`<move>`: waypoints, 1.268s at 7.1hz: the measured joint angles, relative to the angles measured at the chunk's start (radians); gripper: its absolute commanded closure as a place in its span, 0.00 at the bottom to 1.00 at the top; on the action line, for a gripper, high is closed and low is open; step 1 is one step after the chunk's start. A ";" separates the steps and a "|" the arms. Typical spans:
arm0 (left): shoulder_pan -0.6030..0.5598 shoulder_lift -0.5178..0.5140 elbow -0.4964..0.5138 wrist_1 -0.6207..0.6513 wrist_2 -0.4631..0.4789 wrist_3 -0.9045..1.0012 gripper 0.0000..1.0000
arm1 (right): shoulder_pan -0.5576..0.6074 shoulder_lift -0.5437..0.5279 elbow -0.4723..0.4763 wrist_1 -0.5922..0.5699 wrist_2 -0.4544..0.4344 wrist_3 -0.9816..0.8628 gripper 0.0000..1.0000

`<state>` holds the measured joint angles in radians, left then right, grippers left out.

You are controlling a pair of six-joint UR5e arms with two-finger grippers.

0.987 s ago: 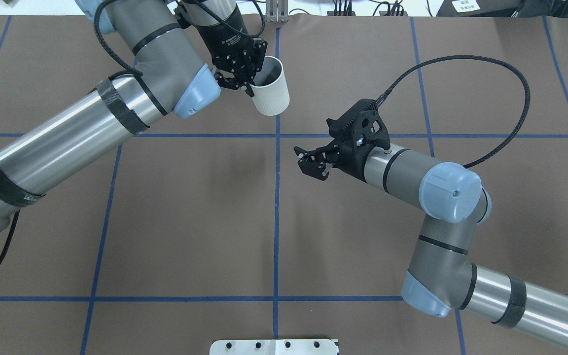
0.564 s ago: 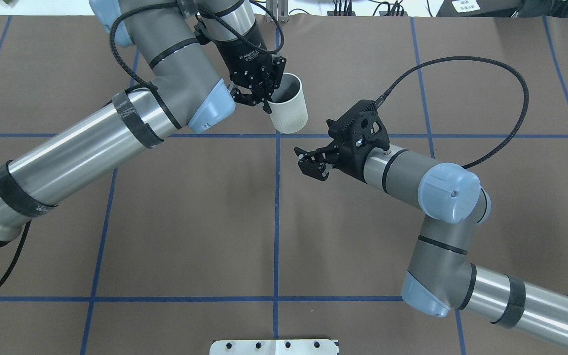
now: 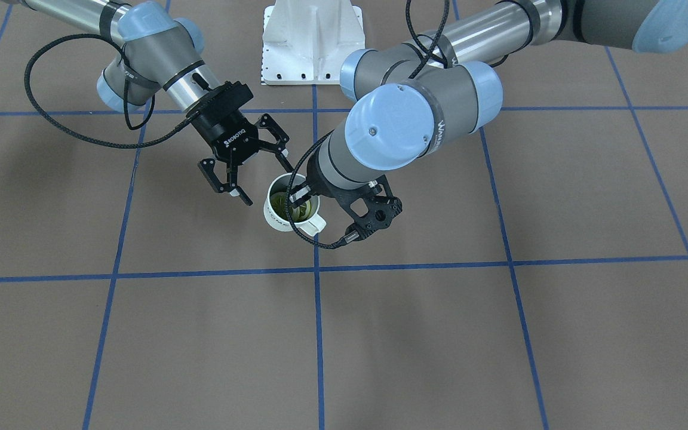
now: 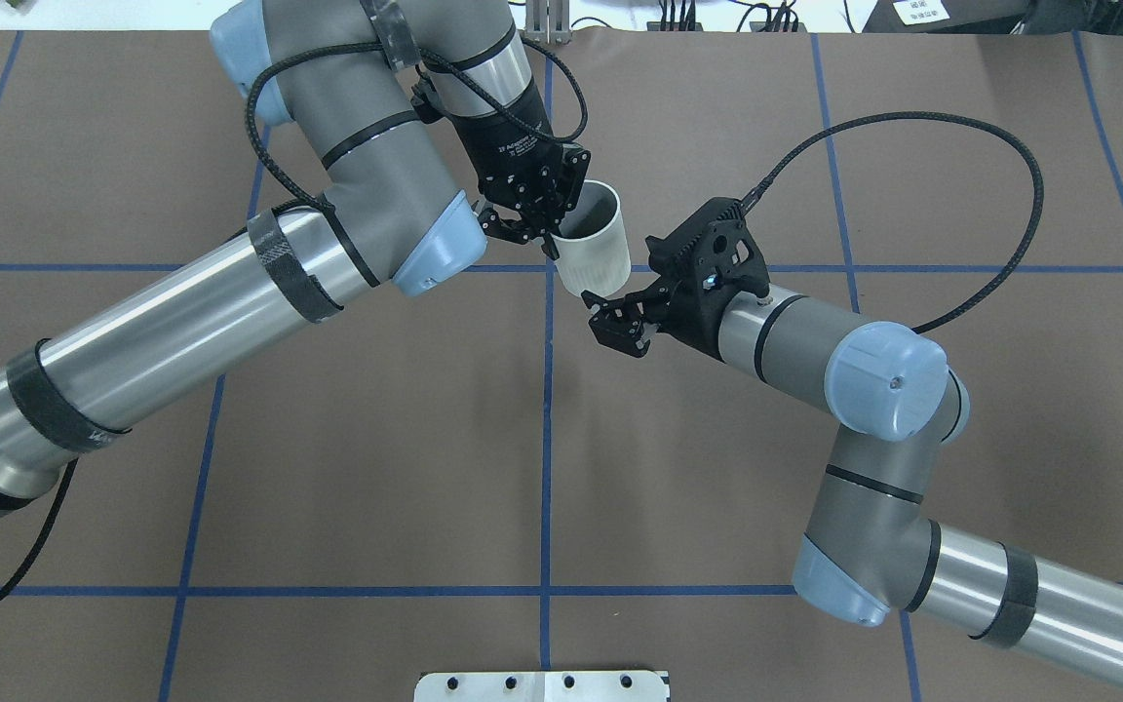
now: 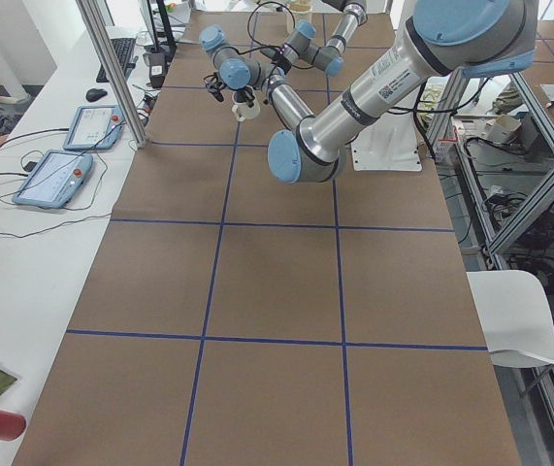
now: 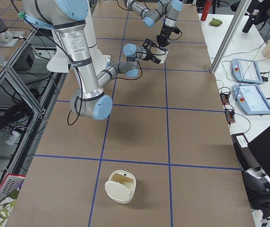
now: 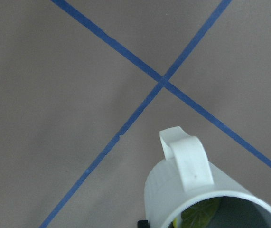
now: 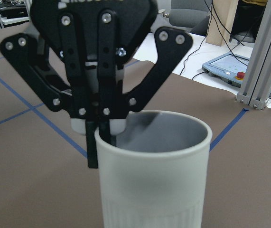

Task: Left arm hands cup to right arm to dump lemon

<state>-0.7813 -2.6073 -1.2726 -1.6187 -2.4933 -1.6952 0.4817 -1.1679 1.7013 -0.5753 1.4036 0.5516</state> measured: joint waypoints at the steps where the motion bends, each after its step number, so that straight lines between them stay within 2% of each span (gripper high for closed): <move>1: 0.005 -0.002 -0.001 -0.001 -0.006 -0.001 1.00 | 0.000 0.000 0.000 0.000 0.000 0.000 0.02; 9: 0.011 -0.008 -0.024 0.000 -0.047 -0.006 1.00 | 0.000 0.019 -0.024 0.000 0.000 0.001 0.02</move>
<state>-0.7701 -2.6154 -1.2963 -1.6189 -2.5398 -1.7012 0.4817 -1.1488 1.6775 -0.5753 1.4036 0.5522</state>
